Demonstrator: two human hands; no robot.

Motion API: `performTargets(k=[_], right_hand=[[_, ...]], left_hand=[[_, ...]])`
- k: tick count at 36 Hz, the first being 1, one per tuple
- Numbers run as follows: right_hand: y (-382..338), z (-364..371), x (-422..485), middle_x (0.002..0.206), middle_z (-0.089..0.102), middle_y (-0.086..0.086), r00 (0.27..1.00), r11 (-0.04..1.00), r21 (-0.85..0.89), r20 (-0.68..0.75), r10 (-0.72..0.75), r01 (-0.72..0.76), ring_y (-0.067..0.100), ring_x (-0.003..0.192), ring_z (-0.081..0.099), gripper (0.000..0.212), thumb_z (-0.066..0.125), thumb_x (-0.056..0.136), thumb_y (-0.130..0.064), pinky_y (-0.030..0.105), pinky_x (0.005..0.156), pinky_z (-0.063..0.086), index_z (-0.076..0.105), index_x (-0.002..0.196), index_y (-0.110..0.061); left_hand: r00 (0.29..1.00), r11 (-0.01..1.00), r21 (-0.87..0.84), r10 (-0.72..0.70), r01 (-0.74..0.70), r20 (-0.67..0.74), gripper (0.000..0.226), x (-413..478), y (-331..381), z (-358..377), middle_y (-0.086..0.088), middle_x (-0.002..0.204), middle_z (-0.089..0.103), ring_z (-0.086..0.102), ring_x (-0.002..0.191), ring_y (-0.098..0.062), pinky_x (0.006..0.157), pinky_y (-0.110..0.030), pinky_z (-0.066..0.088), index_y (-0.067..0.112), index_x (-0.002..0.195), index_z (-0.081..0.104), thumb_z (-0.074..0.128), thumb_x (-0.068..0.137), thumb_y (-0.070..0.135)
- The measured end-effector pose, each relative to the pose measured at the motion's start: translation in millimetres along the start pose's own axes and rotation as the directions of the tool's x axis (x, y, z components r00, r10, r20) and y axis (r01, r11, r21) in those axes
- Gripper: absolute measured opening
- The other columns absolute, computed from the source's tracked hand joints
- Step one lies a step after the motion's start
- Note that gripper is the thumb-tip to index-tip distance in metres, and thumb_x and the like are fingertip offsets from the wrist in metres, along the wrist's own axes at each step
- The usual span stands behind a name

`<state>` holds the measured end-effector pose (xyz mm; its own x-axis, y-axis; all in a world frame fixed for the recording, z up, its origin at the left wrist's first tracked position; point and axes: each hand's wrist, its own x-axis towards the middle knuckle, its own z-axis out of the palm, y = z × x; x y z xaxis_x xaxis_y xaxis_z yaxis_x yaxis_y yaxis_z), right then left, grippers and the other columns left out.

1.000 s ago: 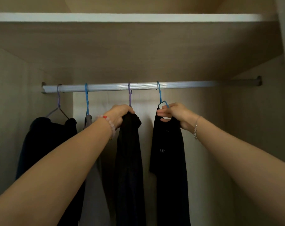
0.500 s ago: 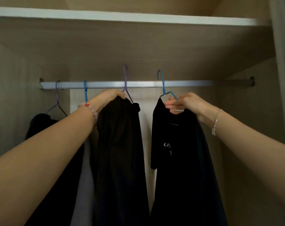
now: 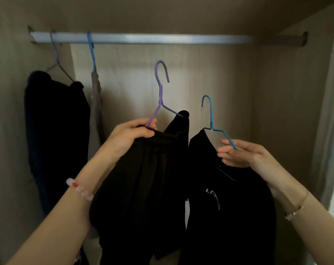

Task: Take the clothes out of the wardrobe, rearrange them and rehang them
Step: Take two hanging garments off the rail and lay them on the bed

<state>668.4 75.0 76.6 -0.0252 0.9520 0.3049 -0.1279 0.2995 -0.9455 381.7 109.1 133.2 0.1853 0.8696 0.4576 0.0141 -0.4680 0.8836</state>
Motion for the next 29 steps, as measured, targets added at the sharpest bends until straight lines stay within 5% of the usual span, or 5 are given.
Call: performTargets(k=[3, 6, 9, 20, 29], right_hand=[[17, -12, -27, 0.095, 0.075, 0.006, 1.0, 0.998, -0.055, -0.029, 0.013, -0.015, 0.014, 0.09, 0.072, 0.027, 0.051, 0.089, -0.002, 0.019, 0.076, 0.057, 0.062, 0.111, -0.01], [25, -20, -52, 0.093, 0.075, 0.006, 0.999, 0.998, -0.057, -0.046, -0.008, 0.005, 0.014, 0.089, 0.071, 0.051, 0.066, 0.064, -0.02, 0.019, 0.077, 0.056, 0.061, 0.114, -0.008], [29, -26, -76, 0.091, 0.074, 0.007, 0.998, 0.996, -0.079, -0.049, -0.038, 0.034, 0.015, 0.087, 0.071, 0.042, 0.056, 0.072, -0.012, 0.019, 0.078, 0.056, 0.061, 0.114, -0.008], [42, 9, -135, 0.088, 0.074, 0.007, 0.983, 0.987, -0.163, -0.18, -0.038, 0.008, 0.014, 0.082, 0.07, 0.043, 0.056, 0.072, -0.012, 0.016, 0.075, 0.054, 0.062, 0.114, -0.011], [56, 77, -189, 0.092, 0.074, 0.006, 0.906, 0.984, -0.177, -0.416, -0.084, 0.01, 0.015, 0.083, 0.069, 0.045, 0.064, 0.068, -0.019, 0.018, 0.08, 0.054, 0.065, 0.112, -0.014]], left_hand=[[1.0, 0.999, -0.032, 0.003, -0.002, 0.015, 0.035, -36, -32, 4, 0.015, 0.074, 0.073, 0.066, 0.074, 0.006, 0.075, -0.004, 0.048, 0.021, 0.071, 0.074, 0.06, 0.074, -0.011], [0.999, 0.998, -0.06, -0.018, 0.02, 0.031, 0.026, -70, -60, 6, 0.015, 0.078, 0.074, 0.066, 0.077, 0.006, 0.072, -0.004, 0.048, 0.028, 0.071, 0.078, 0.073, 0.048, 0.015], [0.996, 0.991, -0.102, -0.084, 0.087, 0.031, 0.037, -100, -88, 12, 0.012, 0.08, 0.074, 0.067, 0.08, 0.002, 0.072, -0.006, 0.049, 0.034, 0.074, 0.078, 0.07, 0.039, 0.028], [0.979, 0.977, -0.141, -0.137, 0.158, 0.151, 0.043, -144, -122, 12, 0.005, 0.084, 0.074, 0.067, 0.086, -0.004, 0.075, -0.008, 0.049, 0.019, 0.086, 0.076, 0.07, 0.044, 0.029], [0.954, 0.966, -0.184, -0.126, 0.18, 0.274, 0.036, -147, -132, -30, 0.002, 0.089, 0.073, 0.067, 0.088, -0.005, 0.073, -0.008, 0.048, 0.028, 0.089, 0.075, 0.065, 0.06, 0.01]])
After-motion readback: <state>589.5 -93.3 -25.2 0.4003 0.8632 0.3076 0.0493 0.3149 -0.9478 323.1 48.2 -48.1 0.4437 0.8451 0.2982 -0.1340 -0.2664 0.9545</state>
